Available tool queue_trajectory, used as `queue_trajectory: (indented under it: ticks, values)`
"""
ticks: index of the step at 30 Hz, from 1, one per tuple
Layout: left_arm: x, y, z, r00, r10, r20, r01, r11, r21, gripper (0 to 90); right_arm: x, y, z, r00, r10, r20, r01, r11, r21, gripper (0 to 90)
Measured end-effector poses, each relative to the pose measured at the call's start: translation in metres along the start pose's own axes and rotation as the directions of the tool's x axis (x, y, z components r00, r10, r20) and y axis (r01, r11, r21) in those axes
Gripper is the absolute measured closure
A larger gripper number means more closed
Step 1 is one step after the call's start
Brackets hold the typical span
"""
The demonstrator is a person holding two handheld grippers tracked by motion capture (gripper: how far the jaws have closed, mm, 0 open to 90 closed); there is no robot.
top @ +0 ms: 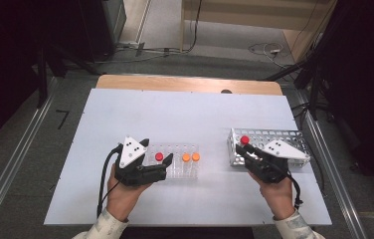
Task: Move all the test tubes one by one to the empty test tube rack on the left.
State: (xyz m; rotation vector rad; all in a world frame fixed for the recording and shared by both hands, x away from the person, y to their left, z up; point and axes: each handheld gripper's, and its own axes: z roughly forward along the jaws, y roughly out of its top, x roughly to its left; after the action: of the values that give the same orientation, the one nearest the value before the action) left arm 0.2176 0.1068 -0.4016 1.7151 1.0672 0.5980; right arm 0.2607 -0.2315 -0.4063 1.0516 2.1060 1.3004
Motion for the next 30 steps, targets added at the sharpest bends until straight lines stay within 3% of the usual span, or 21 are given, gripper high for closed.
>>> queue_trajectory:
  ticks: [7,14,18,24,30]
  values:
    - [-0.017,0.002,-0.001,0.9978,0.033,0.058,-0.033,0.9995,-0.002,20.2,0.030,-0.011,0.009,0.9944,-0.050,-0.093,0.054,0.998,0.043,72.0]
    - [-0.038,0.000,0.006,0.9881,0.071,0.136,-0.073,0.9973,0.011,23.8,0.057,-0.018,0.022,0.9788,-0.090,-0.184,0.104,0.992,0.069,72.0]
    - [-0.048,-0.001,0.009,0.9790,0.087,0.185,-0.091,0.9957,0.016,28.6,0.070,-0.019,0.025,0.9694,-0.110,-0.220,0.129,0.989,0.073,72.1]
    - [-0.059,0.000,0.012,0.9588,0.099,0.266,-0.105,0.9945,0.007,44.7,0.081,-0.020,0.027,0.9579,-0.122,-0.260,0.146,0.987,0.074,72.0]
    - [-0.064,-0.002,0.017,0.9486,0.114,0.295,-0.125,0.9921,0.018,56.5,0.089,-0.020,0.026,0.9499,-0.134,-0.282,0.158,0.985,0.064,72.1]
